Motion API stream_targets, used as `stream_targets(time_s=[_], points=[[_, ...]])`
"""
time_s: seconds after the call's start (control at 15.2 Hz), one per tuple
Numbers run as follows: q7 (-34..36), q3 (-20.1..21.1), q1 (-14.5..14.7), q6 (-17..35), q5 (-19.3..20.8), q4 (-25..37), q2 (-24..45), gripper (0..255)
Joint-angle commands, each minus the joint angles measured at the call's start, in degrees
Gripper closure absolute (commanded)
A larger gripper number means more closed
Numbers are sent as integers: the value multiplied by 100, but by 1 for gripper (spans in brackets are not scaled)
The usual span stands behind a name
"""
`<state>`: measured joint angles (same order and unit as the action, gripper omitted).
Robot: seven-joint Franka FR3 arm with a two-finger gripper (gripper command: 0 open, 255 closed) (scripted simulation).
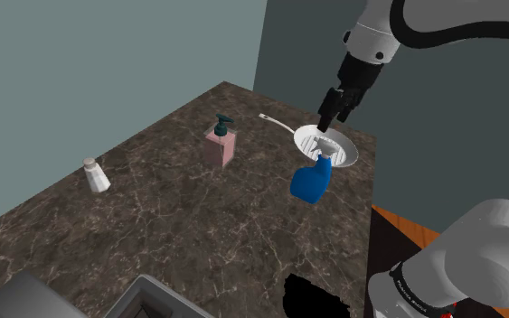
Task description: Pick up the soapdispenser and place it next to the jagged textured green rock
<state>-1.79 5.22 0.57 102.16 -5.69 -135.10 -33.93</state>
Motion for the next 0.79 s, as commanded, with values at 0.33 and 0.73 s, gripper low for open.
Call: stream_targets(time_s=[0.33, 0.73], points=[[396, 303, 28, 758, -65, 810, 1512, 0], [766, 500, 66, 1153, 45, 1786, 2843, 0]])
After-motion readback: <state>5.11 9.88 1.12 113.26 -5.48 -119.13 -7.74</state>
